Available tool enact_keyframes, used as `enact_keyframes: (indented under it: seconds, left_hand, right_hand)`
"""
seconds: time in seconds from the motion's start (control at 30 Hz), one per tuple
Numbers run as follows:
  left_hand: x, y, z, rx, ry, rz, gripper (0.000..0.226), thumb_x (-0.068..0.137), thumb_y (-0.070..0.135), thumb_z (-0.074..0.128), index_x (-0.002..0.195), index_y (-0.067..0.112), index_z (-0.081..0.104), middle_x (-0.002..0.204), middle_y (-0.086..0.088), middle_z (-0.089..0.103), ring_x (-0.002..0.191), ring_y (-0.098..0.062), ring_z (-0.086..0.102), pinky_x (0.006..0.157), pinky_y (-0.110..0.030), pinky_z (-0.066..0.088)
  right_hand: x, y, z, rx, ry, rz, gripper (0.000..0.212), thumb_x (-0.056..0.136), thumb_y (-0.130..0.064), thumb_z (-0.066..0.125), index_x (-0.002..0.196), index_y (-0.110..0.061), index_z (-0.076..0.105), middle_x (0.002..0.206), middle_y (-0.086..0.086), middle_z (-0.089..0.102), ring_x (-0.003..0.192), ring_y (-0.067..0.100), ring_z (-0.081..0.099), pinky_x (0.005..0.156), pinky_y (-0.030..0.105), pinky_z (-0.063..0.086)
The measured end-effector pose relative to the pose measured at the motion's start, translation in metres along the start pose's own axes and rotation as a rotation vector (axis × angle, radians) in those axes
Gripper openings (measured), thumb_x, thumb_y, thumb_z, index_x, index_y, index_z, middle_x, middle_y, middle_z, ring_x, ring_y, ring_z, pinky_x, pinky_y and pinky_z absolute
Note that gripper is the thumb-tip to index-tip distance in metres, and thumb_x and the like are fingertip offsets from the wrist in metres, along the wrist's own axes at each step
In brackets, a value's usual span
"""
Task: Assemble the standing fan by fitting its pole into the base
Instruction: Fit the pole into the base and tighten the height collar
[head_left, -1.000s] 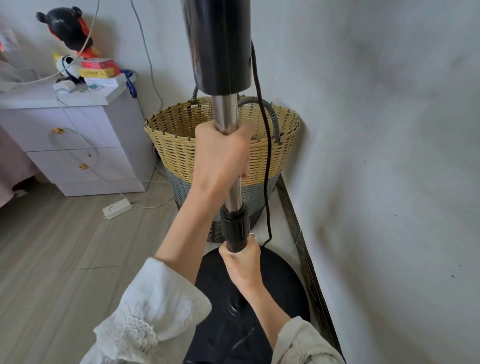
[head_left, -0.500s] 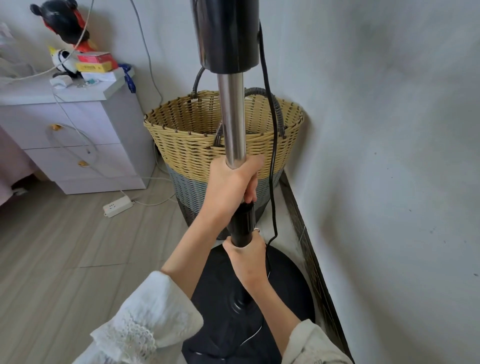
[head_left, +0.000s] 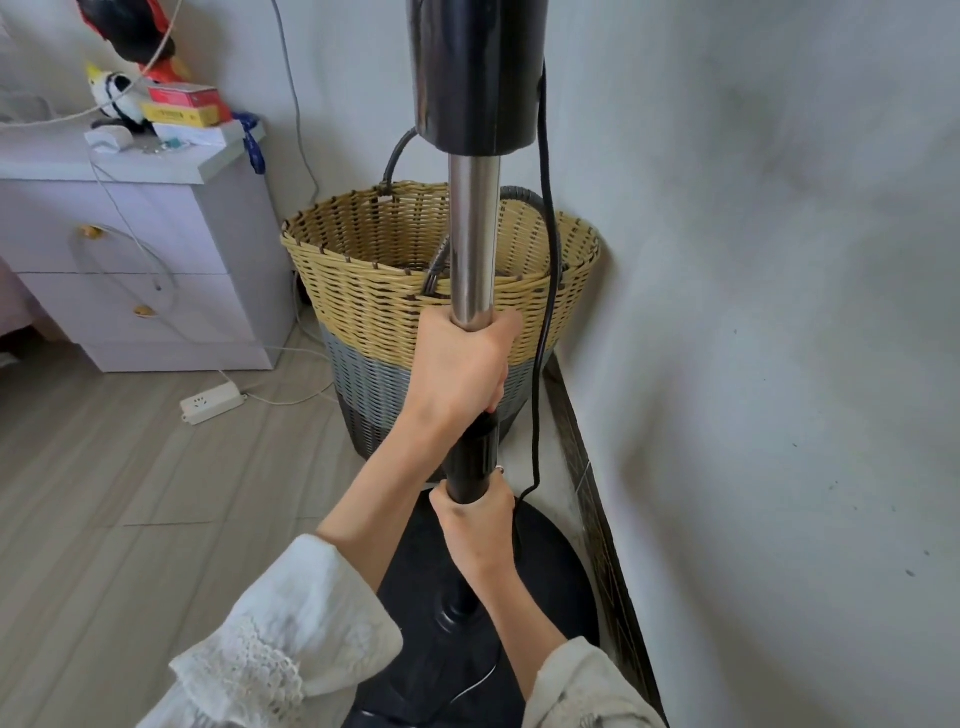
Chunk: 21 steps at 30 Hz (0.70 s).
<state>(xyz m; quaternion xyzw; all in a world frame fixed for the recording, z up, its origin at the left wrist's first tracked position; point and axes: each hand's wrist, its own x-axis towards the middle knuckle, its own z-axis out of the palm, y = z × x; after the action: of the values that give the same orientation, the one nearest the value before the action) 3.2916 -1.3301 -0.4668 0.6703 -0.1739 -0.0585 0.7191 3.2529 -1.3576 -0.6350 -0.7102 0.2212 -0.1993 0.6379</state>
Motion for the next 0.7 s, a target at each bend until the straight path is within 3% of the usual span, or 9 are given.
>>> enact_keyframes:
  seconds: [0.27, 0.47, 0.53, 0.63, 0.7]
  left_hand:
    - [0.001, 0.007, 0.002, 0.051, -0.071, 0.024, 0.025, 0.068, 0.011, 0.052, 0.05, 0.008, 0.036, 0.033, 0.0, 0.03, 0.029, -0.018, 0.027, 0.042, -0.029, 0.031]
    - [0.003, 0.009, -0.006, 0.1, -0.111, 0.062, 0.037, 0.078, 0.01, 0.055, 0.044, 0.011, 0.041, 0.032, -0.003, 0.04, 0.032, -0.02, 0.039, 0.049, -0.033, 0.046]
    - [0.0, 0.009, -0.012, 0.165, -0.14, 0.101, 0.042, 0.085, 0.021, 0.059, 0.045, 0.011, 0.048, 0.037, -0.001, 0.049, 0.039, -0.019, 0.049, 0.057, -0.033, 0.051]
    - [-0.004, 0.001, -0.024, 0.317, -0.175, 0.165, 0.042, 0.079, 0.048, 0.064, 0.072, 0.007, 0.06, 0.062, -0.006, 0.06, 0.061, -0.014, 0.057, 0.066, -0.024, 0.05]
    - [-0.008, -0.013, -0.03, 0.449, -0.178, 0.141, 0.059, 0.067, 0.061, 0.066, 0.092, 0.009, 0.056, 0.075, -0.007, 0.056, 0.071, -0.018, 0.056, 0.071, -0.028, 0.049]
  right_hand:
    - [0.001, 0.006, 0.0, 0.036, 0.004, 0.003, 0.026, 0.067, -0.008, 0.068, 0.074, -0.025, 0.05, 0.06, -0.009, 0.051, 0.049, 0.004, 0.048, 0.056, 0.026, 0.045]
    - [0.004, 0.007, -0.001, 0.021, -0.022, -0.038, 0.029, 0.069, -0.009, 0.069, 0.073, -0.028, 0.047, 0.059, -0.01, 0.048, 0.047, -0.002, 0.05, 0.048, 0.012, 0.04]
    - [0.002, 0.008, -0.001, 0.034, -0.04, -0.037, 0.03, 0.069, -0.008, 0.069, 0.073, -0.028, 0.047, 0.059, -0.009, 0.049, 0.048, -0.002, 0.05, 0.047, 0.011, 0.041]
    - [0.002, 0.008, 0.0, 0.045, -0.057, -0.043, 0.03, 0.071, -0.011, 0.07, 0.075, -0.03, 0.047, 0.063, -0.009, 0.052, 0.051, -0.004, 0.053, 0.047, 0.008, 0.041]
    - [0.003, 0.009, 0.0, 0.05, -0.061, -0.053, 0.029, 0.071, -0.014, 0.07, 0.076, -0.031, 0.047, 0.066, -0.008, 0.053, 0.053, -0.005, 0.053, 0.047, 0.007, 0.041]
